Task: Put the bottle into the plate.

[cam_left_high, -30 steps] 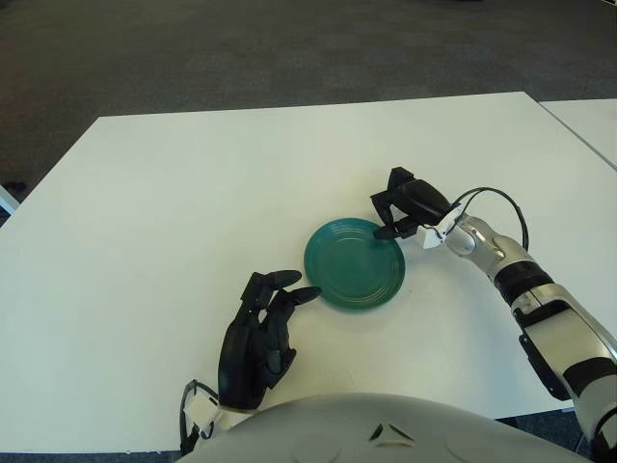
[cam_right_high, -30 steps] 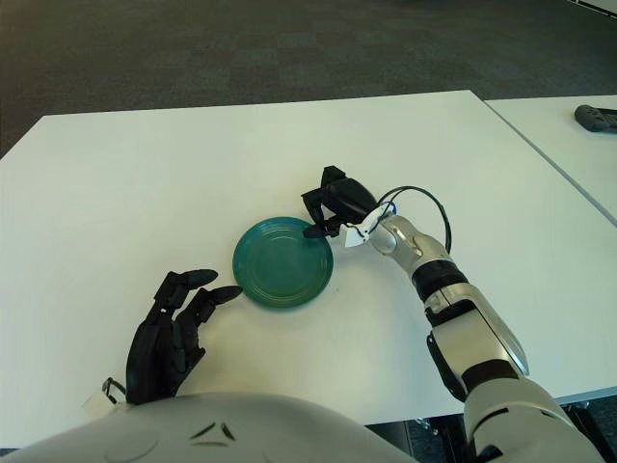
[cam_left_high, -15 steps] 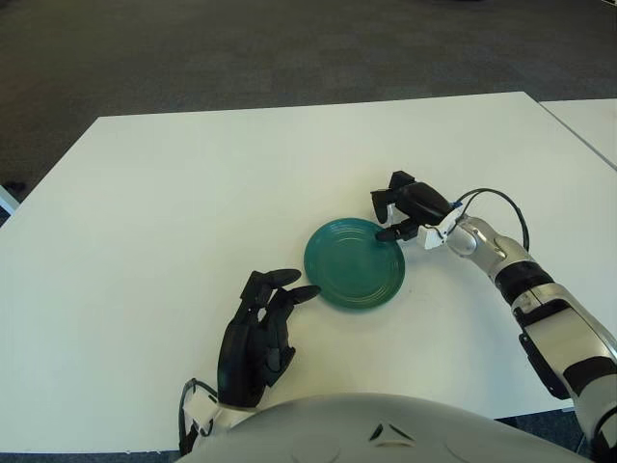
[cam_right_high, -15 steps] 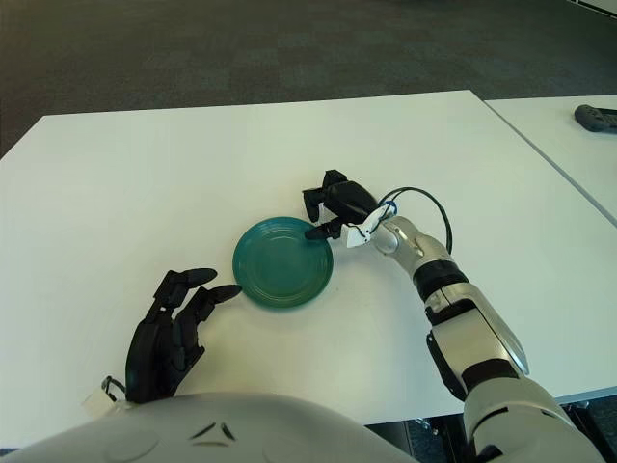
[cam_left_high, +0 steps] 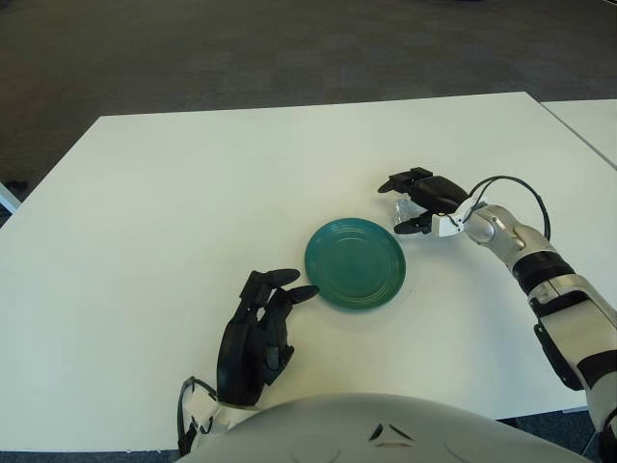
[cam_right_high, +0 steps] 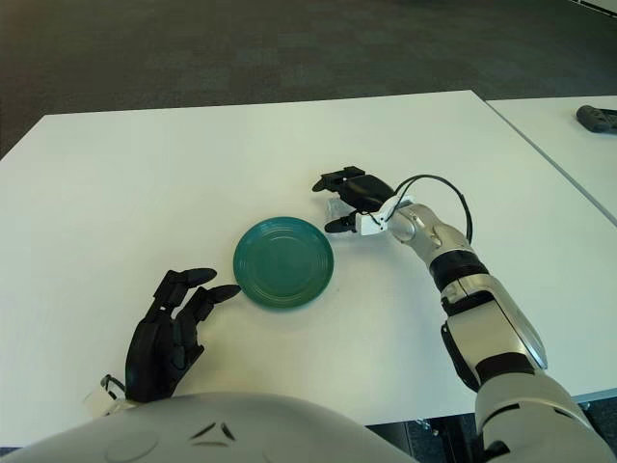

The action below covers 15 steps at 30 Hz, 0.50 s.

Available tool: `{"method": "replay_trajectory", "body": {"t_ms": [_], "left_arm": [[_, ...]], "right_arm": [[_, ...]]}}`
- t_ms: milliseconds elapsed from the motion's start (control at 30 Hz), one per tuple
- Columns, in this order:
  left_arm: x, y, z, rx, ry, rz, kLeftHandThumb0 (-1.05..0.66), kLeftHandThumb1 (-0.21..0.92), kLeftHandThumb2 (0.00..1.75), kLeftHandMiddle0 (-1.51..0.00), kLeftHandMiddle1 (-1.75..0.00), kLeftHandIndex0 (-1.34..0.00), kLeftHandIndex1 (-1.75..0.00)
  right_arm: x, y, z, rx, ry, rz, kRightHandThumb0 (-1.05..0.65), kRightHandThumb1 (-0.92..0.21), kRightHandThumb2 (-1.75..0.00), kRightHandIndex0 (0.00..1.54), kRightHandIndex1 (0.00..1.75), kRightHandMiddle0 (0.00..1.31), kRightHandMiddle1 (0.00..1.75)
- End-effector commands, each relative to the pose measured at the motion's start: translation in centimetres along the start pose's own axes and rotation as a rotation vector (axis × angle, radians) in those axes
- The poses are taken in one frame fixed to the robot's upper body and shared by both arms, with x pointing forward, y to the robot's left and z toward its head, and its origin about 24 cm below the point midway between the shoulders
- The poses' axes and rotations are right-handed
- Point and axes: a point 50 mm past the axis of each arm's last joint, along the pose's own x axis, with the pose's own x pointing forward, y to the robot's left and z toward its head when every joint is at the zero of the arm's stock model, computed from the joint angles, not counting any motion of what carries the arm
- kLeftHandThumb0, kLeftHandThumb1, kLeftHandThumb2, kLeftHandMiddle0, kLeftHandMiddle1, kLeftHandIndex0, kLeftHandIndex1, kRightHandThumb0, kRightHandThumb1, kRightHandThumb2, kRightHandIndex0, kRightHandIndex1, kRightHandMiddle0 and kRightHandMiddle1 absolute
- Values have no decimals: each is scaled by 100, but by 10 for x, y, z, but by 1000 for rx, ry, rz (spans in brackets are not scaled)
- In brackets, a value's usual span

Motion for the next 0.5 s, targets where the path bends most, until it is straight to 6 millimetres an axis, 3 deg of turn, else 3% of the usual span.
{"method": "replay_trajectory", "body": {"t_ms": [0, 467], "left_arm": [[1, 3, -3, 19, 17, -1, -88, 92, 69, -53, -87, -21, -113], [3, 11, -11, 53, 74, 20, -94, 92, 77, -50, -83, -20, -114]], "right_arm": [[2, -14, -1, -36, -1, -4, -105, -92, -56, 0, 0, 0, 2], [-5, -27, -14, -109, 60, -11, -105, -92, -57, 0, 0, 0, 0]]}}
